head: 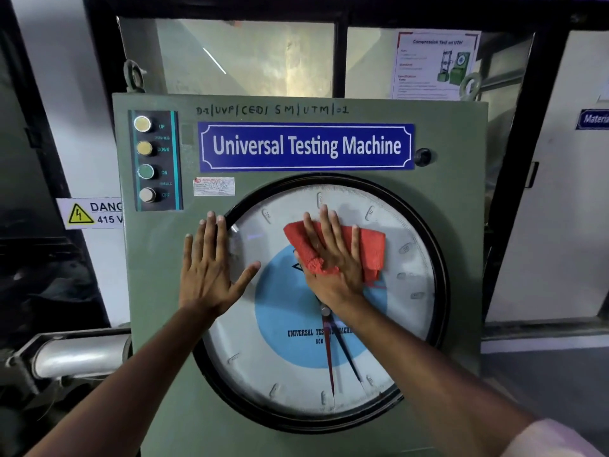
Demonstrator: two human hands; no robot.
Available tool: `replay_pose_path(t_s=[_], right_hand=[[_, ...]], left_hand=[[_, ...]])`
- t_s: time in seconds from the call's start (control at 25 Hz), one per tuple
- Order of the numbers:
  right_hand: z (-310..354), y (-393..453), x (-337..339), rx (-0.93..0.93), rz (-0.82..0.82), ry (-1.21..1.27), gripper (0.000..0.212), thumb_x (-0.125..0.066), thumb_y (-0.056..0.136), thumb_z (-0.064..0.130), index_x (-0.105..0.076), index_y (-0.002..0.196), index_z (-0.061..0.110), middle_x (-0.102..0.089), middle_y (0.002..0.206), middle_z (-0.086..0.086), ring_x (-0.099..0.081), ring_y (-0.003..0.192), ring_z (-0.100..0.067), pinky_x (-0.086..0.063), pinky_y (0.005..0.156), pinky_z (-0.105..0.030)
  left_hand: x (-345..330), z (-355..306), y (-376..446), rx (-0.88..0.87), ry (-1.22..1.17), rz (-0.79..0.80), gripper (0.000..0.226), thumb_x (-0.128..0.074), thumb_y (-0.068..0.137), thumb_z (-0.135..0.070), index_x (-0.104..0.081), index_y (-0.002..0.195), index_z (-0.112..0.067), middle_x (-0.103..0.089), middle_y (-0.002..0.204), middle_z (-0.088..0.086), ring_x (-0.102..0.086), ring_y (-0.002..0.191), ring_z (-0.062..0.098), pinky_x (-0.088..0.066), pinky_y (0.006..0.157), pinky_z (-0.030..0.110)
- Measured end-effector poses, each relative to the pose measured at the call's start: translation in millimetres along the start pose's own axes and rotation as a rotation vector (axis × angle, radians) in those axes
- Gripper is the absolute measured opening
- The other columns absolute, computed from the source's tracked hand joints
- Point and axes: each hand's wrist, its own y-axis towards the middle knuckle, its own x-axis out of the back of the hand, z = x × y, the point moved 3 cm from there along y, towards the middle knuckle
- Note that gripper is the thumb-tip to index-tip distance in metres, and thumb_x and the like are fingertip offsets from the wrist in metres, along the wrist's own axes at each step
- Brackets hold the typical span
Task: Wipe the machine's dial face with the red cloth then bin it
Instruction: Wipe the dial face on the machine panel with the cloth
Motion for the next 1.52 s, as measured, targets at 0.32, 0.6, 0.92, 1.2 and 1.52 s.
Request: replay_pose_path(t_s=[0.32, 0.6, 0.92, 1.2, 1.52], right_hand=[[5, 39, 13, -0.089, 0.034, 0.045, 0.079, -0.034, 0.107, 0.059, -0.003, 0.174, 0.03, 0.009, 0.181, -0.003, 0.002, 0.168, -0.021, 0.001, 0.133, -0.056], [-12, -9, 11, 0.206, 0.192, 0.027, 0.082, -0.045, 0.107, 0.061, -0.002, 0.173, 0.036, 0.007, 0.182, 0.003, 0.006, 0.168, -0.017, -0.001, 0.134, -0.059], [-88, -8, 26, -0.279, 0.128, 0.014, 0.075, -0.013, 0.108, 0.061, 0.0, 0.173, 0.026, 0.005, 0.182, -0.006, 0.003, 0.168, -0.024, -0.002, 0.134, -0.061], [-80, -29, 17, -0.507, 0.054, 0.101, 0.073, -0.023, 0.11, 0.057, -0.002, 0.174, 0.027, -0.004, 0.181, -0.013, -0.004, 0.168, -0.031, -0.012, 0.131, -0.066], [-66, -61, 12, -0.496, 0.089, 0.092, 0.074, -0.03, 0.11, 0.058, -0.005, 0.173, 0.029, 0.0, 0.181, -0.011, 0.0, 0.168, -0.028, -0.015, 0.132, -0.062]], left_hand=[[7, -10, 4, 0.02, -0.002, 0.021, 0.111, -0.029, 0.093, -0.082, 0.0, 0.171, -0.008, 0.0, 0.18, 0.011, -0.002, 0.167, 0.026, -0.003, 0.135, 0.05], [2, -19, 3, 0.017, 0.0, -0.001, 0.111, -0.028, 0.095, -0.081, 0.003, 0.17, -0.004, 0.004, 0.18, 0.015, 0.003, 0.167, 0.031, -0.004, 0.135, 0.052], [2, -64, 50, -0.126, 0.036, -0.024, 0.102, -0.027, 0.097, -0.08, 0.001, 0.172, -0.017, 0.006, 0.18, 0.007, 0.008, 0.167, 0.03, -0.002, 0.135, 0.052], [6, -67, 58, -0.166, 0.033, -0.034, 0.102, -0.028, 0.096, -0.079, -0.002, 0.172, -0.016, 0.004, 0.181, 0.006, 0.008, 0.167, 0.028, -0.003, 0.135, 0.054], [7, -70, 55, -0.156, -0.017, -0.034, 0.102, -0.028, 0.095, -0.08, -0.004, 0.172, -0.017, 0.002, 0.181, 0.004, 0.006, 0.167, 0.027, -0.002, 0.135, 0.054]])
